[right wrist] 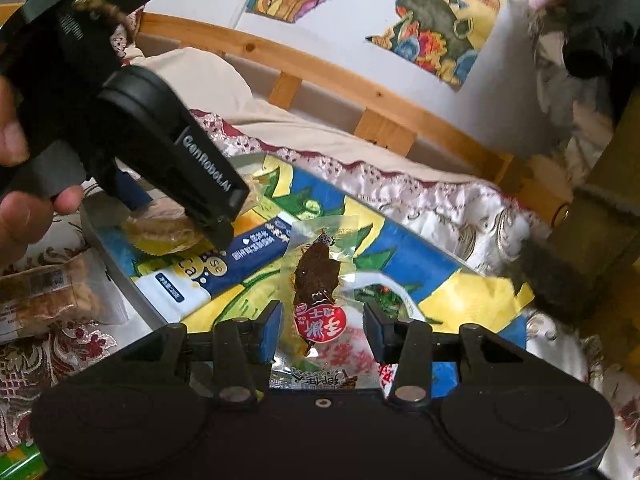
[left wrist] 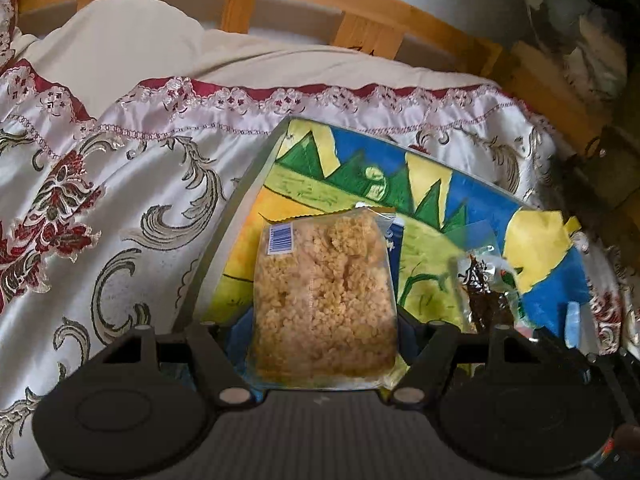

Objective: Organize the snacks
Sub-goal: 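Lower both packets into the dinosaur tray and open both tools, then lift both tools away from the tray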

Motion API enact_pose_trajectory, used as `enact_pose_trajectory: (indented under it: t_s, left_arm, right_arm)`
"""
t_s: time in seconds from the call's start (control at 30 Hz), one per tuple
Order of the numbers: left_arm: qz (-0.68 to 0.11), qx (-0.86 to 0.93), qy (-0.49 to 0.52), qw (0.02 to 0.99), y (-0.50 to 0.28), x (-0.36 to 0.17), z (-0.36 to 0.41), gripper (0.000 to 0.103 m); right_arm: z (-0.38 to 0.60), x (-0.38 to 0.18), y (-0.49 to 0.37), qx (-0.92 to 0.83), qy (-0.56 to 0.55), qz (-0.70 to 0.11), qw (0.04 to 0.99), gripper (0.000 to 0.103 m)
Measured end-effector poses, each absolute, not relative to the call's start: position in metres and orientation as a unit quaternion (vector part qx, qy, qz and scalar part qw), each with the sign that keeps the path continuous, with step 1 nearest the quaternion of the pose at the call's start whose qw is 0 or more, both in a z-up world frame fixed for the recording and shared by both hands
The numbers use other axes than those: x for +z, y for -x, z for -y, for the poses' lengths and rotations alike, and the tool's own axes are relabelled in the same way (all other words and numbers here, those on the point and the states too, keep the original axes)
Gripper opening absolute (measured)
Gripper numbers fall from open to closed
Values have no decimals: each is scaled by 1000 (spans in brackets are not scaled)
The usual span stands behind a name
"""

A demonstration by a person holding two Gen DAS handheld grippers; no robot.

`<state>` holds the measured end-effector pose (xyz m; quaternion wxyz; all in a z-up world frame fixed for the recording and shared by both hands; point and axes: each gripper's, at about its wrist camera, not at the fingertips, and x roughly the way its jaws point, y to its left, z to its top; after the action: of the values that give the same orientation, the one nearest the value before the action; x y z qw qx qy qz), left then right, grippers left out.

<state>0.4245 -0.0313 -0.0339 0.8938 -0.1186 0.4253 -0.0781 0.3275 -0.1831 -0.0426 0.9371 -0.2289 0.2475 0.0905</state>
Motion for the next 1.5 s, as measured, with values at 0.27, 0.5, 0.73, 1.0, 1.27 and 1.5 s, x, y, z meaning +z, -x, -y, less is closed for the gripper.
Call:
enact_pose_trajectory:
  t_s: [0.27,0.5,0.73,1.0,1.27,1.5]
  left_arm:
    - [-430,-69,86,896,-425,-43,43,74]
    - [-434,-67,83,894,-423,-41,46,79]
    - [-414,-63,85,904,-411,-25,43,86]
    - [-341,-47,86,935,-374,17,35,99]
    - [-272,-36,72,959,-321,59,25,102]
    - [-218,-22,59,974,-263,86,14,102]
  right_arm:
    - [193,-53,-333,87,211,-266,936,48]
    - [197,-50,-331,88,202,-262,939,58]
    - [202,-31,-315,78,186,-225,953,84]
    - [211,4,-276,72,168,-174,968,96]
    - [218,47,-222,67,145,-116,980,102]
    - [221,83,-170,62,116,-70,989,102]
